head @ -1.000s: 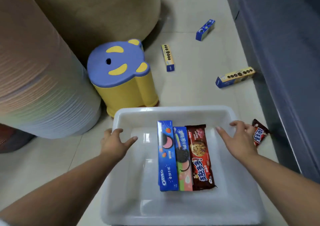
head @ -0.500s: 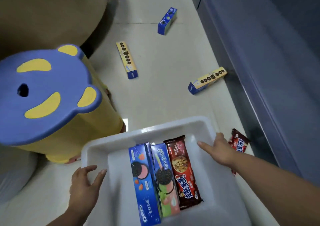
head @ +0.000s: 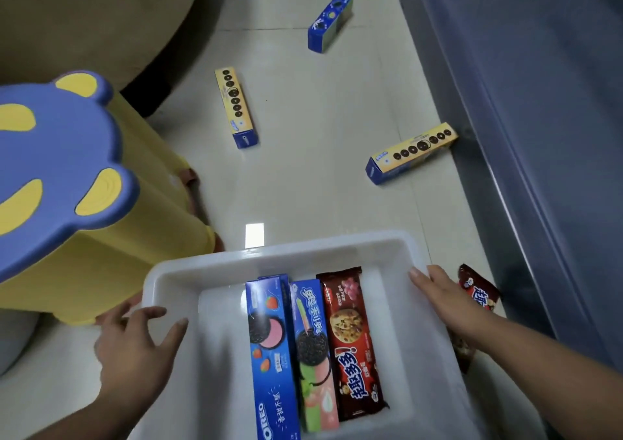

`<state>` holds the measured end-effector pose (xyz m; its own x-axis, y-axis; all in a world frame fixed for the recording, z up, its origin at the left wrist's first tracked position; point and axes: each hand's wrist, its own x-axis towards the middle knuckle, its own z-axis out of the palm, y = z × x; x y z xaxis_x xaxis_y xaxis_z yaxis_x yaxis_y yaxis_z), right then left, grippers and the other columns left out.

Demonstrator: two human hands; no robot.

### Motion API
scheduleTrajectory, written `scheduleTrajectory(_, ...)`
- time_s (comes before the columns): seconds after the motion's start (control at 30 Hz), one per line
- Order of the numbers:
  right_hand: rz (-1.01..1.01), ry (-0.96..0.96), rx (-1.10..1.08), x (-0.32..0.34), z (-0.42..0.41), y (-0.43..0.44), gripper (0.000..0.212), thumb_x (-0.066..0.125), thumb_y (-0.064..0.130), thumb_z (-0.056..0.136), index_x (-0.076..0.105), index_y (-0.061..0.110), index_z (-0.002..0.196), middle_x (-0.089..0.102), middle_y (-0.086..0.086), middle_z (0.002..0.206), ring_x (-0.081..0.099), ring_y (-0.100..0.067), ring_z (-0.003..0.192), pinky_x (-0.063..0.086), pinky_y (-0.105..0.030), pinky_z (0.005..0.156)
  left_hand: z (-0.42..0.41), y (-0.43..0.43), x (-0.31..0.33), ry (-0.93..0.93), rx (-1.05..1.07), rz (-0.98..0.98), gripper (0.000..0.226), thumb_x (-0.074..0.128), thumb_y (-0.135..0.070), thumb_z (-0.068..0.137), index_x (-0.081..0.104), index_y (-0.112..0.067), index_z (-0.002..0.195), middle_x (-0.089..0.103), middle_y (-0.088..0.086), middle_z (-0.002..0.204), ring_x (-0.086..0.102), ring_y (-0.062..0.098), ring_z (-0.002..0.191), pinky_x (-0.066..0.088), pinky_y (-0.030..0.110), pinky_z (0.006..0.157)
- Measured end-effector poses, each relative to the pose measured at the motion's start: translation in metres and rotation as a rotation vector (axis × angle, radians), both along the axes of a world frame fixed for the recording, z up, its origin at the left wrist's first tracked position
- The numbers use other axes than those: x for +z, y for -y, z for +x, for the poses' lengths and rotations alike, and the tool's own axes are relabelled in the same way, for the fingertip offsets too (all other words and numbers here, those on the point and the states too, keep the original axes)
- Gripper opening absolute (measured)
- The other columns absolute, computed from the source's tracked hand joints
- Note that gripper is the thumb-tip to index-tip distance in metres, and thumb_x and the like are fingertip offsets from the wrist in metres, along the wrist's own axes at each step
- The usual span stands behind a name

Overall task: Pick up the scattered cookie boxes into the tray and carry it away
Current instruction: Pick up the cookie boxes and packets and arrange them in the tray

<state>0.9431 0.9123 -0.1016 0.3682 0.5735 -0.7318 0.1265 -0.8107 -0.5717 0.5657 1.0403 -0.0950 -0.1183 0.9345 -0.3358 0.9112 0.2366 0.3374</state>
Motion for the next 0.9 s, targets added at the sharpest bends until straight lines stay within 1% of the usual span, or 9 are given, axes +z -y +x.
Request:
scheduleTrajectory(0.03, 0.051, 0.054, -0.047, -0.002, 0.004, 0.003, 0.037, 0.039, 0.050, 0.093, 0.050, 0.019, 0.110, 0.059, -0.001, 0.108, 0.055, -0.007, 0.089, 0.040, -0.026, 0.069, 0.004, -0.003, 0.004, -0.042, -0.032, 0.060, 0.033, 0.074, -0.023, 0.077, 0.064, -0.010, 0.107, 0.041, 0.022, 0.141, 0.034, 0.040, 0.131, 0.030, 0.052, 0.106)
scheduleTrajectory(0.1, 0.078, 0.373, -0.130, -0.012, 0.014, 0.013, 0.039, 0.046, 0.043, 0.092, 0.054, 0.013, 0.115, 0.055, -0.012, 0.118, 0.054, -0.021, 0.099, 0.043, -0.034, 0.079, 0.015, -0.006, 0.012, -0.009, -0.122, 0.152, 0.036, 0.075, -0.018, 0.076, 0.063, -0.011, 0.109, 0.036, 0.022, 0.144, 0.033, 0.040, 0.131, 0.029, 0.051, 0.107)
scheduleTrajectory(0.2, -0.162, 0.665, -0.153, -0.031, 0.026, 0.037, 0.068, 0.066, 0.040, 0.081, 0.037, 0.013, 0.136, 0.035, -0.021, 0.140, 0.038, -0.039, 0.125, 0.038, -0.052, 0.098, 0.037, -0.004, 0.021, 0.099, -0.237, 0.211, 0.038, 0.074, -0.014, 0.077, 0.060, -0.009, 0.112, 0.040, 0.018, 0.139, 0.034, 0.035, 0.132, 0.027, 0.045, 0.108)
scheduleTrajectory(0.27, -0.280, 0.595, -0.179, -0.042, 0.026, 0.051, 0.085, 0.072, 0.040, 0.075, 0.025, 0.017, 0.142, 0.024, -0.020, 0.146, 0.030, -0.043, 0.129, 0.034, -0.058, 0.102, 0.052, 0.000, 0.021, 0.139, -0.305, 0.231, 0.039, 0.074, -0.014, 0.077, 0.060, -0.006, 0.112, 0.046, 0.018, 0.133, 0.038, 0.033, 0.129, 0.026, 0.036, 0.107)
scheduleTrajectory(0.37, -0.335, 0.490, -0.263, -0.055, 0.022, 0.060, 0.094, 0.074, 0.035, 0.076, 0.015, 0.021, 0.147, 0.018, -0.023, 0.147, 0.028, -0.047, 0.128, 0.032, -0.056, 0.104, 0.074, 0.010, 0.019, 0.217, -0.330, 0.185, 0.040, 0.072, -0.024, 0.078, 0.059, -0.009, 0.113, 0.049, 0.009, 0.129, 0.040, 0.024, 0.125, 0.022, 0.022, 0.101)
scheduleTrajectory(0.57, -0.263, 0.420, -0.330, -0.068, 0.004, 0.046, 0.091, 0.069, 0.029, 0.078, 0.012, 0.021, 0.149, 0.024, -0.028, 0.143, 0.033, -0.048, 0.125, 0.030, -0.056, 0.106, 0.106, 0.022, 0.016, 0.307, -0.329, 0.136, 0.039, 0.068, -0.026, 0.081, 0.055, -0.015, 0.116, 0.049, 0.001, 0.125, 0.040, 0.017, 0.120, 0.025, 0.019, 0.097)
scheduleTrajectory(0.67, -0.201, 0.450, -0.290, -0.057, 0.000, 0.041, 0.087, 0.054, 0.039, 0.071, 0.019, 0.016, 0.148, 0.027, -0.029, 0.143, 0.030, -0.047, 0.128, 0.027, -0.056, 0.109, 0.115, 0.024, 0.021, 0.326, -0.318, 0.120, 0.040, 0.065, -0.031, 0.083, 0.052, -0.019, 0.119, 0.048, -0.002, 0.126, 0.038, 0.012, 0.119, 0.025, 0.016, 0.093)
scheduleTrajectory(0.77, -0.152, 0.576, -0.219, -0.029, 0.014, 0.036, 0.097, 0.075, 0.016, 0.071, 0.016, 0.023, 0.148, 0.027, -0.028, 0.142, 0.031, -0.046, 0.126, 0.032, -0.055, 0.105, 0.118, 0.024, 0.022, 0.347, -0.292, 0.110, 0.041, 0.065, -0.033, 0.084, 0.052, -0.019, 0.120, 0.050, -0.003, 0.125, 0.037, 0.006, 0.113, 0.025, 0.015, 0.089)
scheduleTrajectory(0.9, 0.018, 0.673, -0.171, 0.037, 0.019, 0.032, 0.092, 0.075, 0.015, 0.071, 0.020, 0.030, 0.144, 0.035, -0.020, 0.136, 0.042, -0.043, 0.120, 0.040, -0.057, 0.099, 0.120, 0.026, 0.025, 0.400, -0.241, 0.080, 0.042, 0.064, -0.033, 0.085, 0.051, -0.019, 0.122, 0.051, -0.004, 0.124, 0.039, 0.006, 0.113, 0.029, 0.018, 0.091)
